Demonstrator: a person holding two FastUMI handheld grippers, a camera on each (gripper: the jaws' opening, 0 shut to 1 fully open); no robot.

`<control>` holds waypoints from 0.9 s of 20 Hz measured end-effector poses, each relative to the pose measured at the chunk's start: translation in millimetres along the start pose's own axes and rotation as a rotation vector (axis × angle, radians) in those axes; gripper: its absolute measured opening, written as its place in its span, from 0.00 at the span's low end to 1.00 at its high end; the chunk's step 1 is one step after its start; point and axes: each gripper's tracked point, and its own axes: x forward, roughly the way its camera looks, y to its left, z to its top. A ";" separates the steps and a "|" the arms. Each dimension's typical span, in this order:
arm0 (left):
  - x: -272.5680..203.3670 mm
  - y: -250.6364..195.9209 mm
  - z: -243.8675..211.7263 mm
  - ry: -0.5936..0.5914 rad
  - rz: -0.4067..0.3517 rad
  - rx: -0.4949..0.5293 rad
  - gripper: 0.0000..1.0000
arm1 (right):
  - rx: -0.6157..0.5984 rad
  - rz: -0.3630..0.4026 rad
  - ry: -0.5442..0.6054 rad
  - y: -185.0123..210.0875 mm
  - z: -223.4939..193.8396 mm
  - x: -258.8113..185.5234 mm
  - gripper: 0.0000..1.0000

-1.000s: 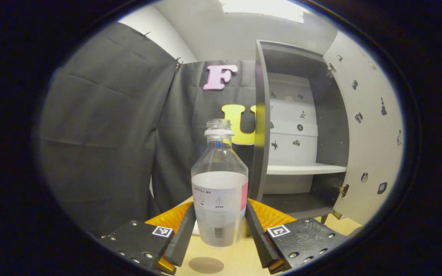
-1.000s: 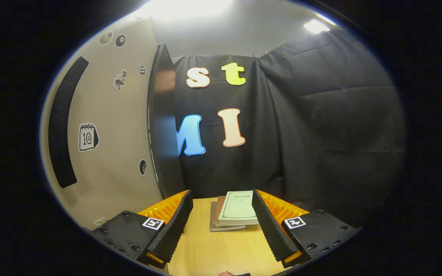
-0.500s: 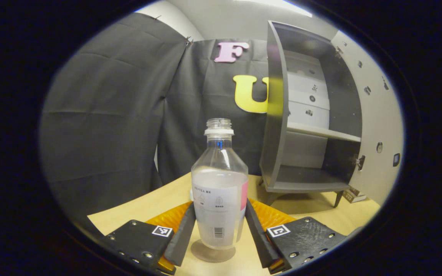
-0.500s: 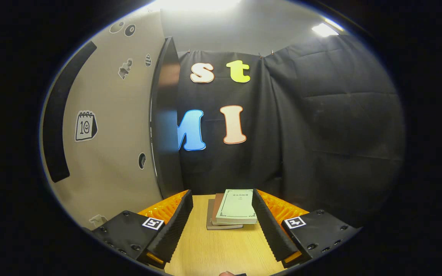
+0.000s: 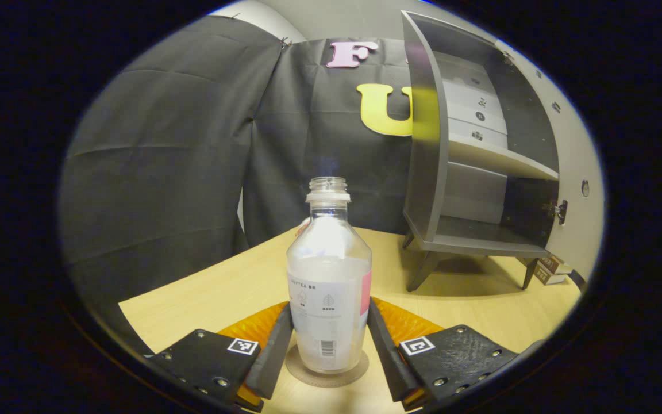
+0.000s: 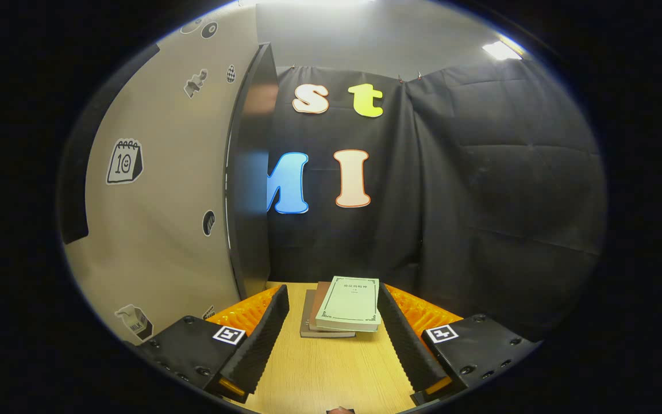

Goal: Open the cabinet door with the right hand, grasp the bottle in the cabinet with the left hand and place it on the coaster, then close the cabinet door with the right hand.

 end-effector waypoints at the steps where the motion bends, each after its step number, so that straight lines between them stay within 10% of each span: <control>1: 1.9 -0.1 -4.1 0.014 0.006 0.007 0.72 | -0.002 -0.001 0.003 -2.0 -1.0 -0.1 0.98; 18: 1.4 1.9 -11.5 0.021 0.117 0.041 0.80 | -0.040 0.023 0.017 -3.7 -13.6 -8.5 0.99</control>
